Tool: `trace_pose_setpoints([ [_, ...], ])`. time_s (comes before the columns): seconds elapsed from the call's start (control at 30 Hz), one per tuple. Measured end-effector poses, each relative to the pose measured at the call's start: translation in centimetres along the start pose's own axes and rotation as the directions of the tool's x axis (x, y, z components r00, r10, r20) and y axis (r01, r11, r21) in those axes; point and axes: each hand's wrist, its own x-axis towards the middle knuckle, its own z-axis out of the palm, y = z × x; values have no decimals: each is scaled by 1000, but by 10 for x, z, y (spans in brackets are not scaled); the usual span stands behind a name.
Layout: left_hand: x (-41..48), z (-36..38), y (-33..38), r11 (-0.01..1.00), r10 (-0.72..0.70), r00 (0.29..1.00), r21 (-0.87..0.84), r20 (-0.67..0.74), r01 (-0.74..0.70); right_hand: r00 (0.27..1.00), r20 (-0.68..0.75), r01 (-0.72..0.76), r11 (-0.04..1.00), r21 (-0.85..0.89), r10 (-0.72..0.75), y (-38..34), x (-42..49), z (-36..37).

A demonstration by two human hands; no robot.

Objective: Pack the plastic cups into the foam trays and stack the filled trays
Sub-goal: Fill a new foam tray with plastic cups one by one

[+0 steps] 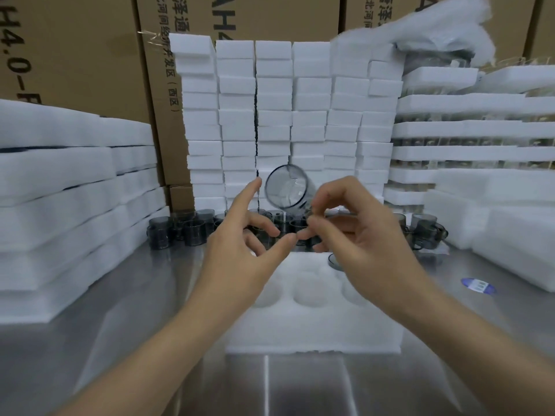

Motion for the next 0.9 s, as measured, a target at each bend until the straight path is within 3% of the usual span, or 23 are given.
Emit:
trace_pose_setpoints([
  [0.17, -4, 2, 4, 998, 63, 996, -15, -63, -64, 997, 54, -48, 996, -77, 52, 10, -6, 6],
  [0.5, -7, 5, 2, 998, 54, 997, 47, -50, -52, 993, 2, -117, 987, -108, 118, 19, -9, 9],
  [0.73, -6, 5, 4, 997, 69, 997, 44, -34, -68, 991, -95, -116, 967, -227, 96, 20, -9, 10],
  [0.8, -6, 5, 3, 995, 83, 996, 58, -37, -81, 983, -126, -157, 969, -193, 135, 21, -7, 10],
  [0.9, -6, 4, 4, 979, 141, 988, 158, -57, -130, 960, -134, -243, 969, 34, 246, 19, -5, 8],
])
